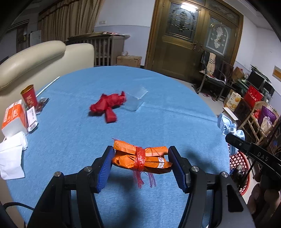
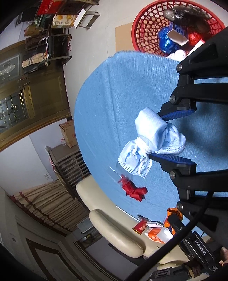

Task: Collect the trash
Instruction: 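Carry the orange packets and blue mask to the red wastebasket and release both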

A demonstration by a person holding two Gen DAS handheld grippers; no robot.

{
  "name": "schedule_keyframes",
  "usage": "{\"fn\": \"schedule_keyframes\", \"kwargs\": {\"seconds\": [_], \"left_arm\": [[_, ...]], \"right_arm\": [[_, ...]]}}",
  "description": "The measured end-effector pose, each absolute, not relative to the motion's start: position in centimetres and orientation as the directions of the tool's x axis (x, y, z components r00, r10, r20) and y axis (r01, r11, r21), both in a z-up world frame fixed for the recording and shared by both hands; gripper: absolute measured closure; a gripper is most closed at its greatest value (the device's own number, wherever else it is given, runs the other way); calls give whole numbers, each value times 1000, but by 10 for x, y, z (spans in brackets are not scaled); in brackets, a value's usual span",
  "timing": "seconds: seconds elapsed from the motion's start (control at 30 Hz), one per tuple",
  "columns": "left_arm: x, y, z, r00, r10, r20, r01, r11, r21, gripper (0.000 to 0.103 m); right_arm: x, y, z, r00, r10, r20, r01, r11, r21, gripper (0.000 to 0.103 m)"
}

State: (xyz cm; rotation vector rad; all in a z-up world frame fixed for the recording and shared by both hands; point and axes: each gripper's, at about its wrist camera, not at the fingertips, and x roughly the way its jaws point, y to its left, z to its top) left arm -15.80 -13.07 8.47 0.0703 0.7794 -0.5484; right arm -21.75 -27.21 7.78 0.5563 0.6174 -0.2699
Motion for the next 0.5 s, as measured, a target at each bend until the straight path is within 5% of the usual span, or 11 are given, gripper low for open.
{"fn": "schedule_keyframes", "kwargs": {"seconds": [0.5], "left_arm": [[-185,-194,102,530,-524,-666,617,777,-120,39]], "right_arm": [[-307,-351,62,703,-287,-651,614,706,352,64]]}}
